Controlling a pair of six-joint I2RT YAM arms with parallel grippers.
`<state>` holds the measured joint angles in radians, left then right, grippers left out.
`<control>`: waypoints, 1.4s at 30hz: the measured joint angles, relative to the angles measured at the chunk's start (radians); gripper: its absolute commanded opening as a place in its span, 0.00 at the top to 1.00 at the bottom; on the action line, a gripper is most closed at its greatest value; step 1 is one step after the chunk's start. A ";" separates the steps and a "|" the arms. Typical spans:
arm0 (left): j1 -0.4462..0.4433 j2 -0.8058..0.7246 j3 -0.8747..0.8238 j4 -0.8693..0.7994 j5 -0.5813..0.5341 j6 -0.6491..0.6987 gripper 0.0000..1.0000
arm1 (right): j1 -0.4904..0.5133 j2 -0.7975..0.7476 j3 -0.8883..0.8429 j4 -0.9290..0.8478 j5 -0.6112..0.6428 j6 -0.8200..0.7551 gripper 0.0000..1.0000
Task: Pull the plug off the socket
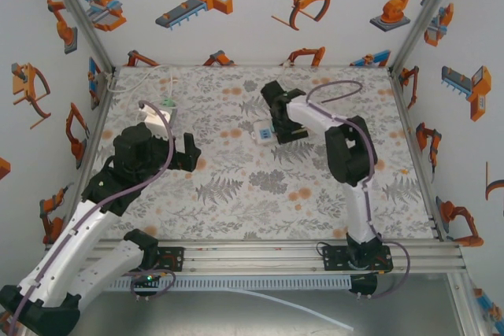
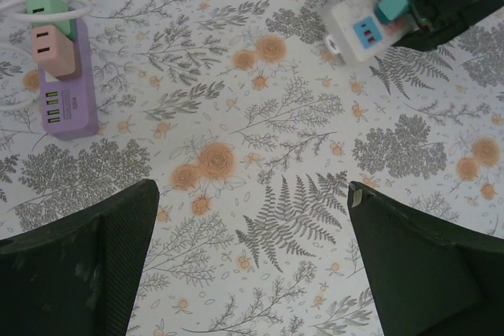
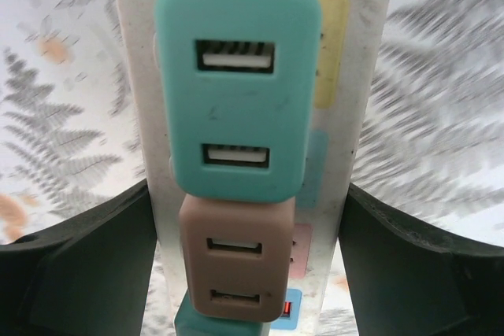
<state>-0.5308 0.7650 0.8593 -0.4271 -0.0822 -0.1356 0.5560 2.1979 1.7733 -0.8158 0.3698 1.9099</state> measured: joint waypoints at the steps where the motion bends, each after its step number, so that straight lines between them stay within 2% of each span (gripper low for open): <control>1: 0.000 0.000 0.000 0.001 -0.002 0.000 0.03 | 0.016 0.039 0.057 -0.015 0.008 0.032 0.47; 7: 0.000 0.001 -0.009 0.011 -0.008 0.000 0.03 | 0.051 0.198 0.308 -0.090 0.022 0.084 0.22; 10: 0.000 0.003 -0.018 0.015 -0.008 0.000 0.03 | 0.045 0.228 0.361 -0.093 0.044 0.051 0.14; 12: 0.000 0.010 -0.023 0.021 -0.008 0.000 0.03 | 0.039 0.227 0.363 -0.087 0.058 0.024 0.02; 17: 0.000 0.040 -0.031 0.036 -0.008 -0.001 0.03 | 0.020 0.182 0.278 0.037 0.068 -0.112 0.01; 23: 0.000 0.094 -0.031 0.061 -0.008 -0.014 0.03 | 0.019 0.021 0.069 0.265 0.050 -0.350 0.01; 31: 0.000 0.270 0.024 0.098 -0.015 -0.097 0.03 | 0.014 -0.317 -0.112 0.496 0.019 -0.798 0.01; 36: 0.000 0.402 0.090 0.175 -0.031 -0.173 0.03 | 0.001 -0.529 -0.238 0.620 -0.071 -1.296 0.00; 42: 0.000 0.603 0.223 0.237 -0.052 -0.257 0.03 | -0.006 -0.605 -0.242 0.567 -0.061 -1.790 0.01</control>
<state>-0.5304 1.3678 1.0821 -0.1905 -0.1345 -0.3931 0.5495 1.5925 1.5314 -0.2485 0.3092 0.1204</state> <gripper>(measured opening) 0.973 0.994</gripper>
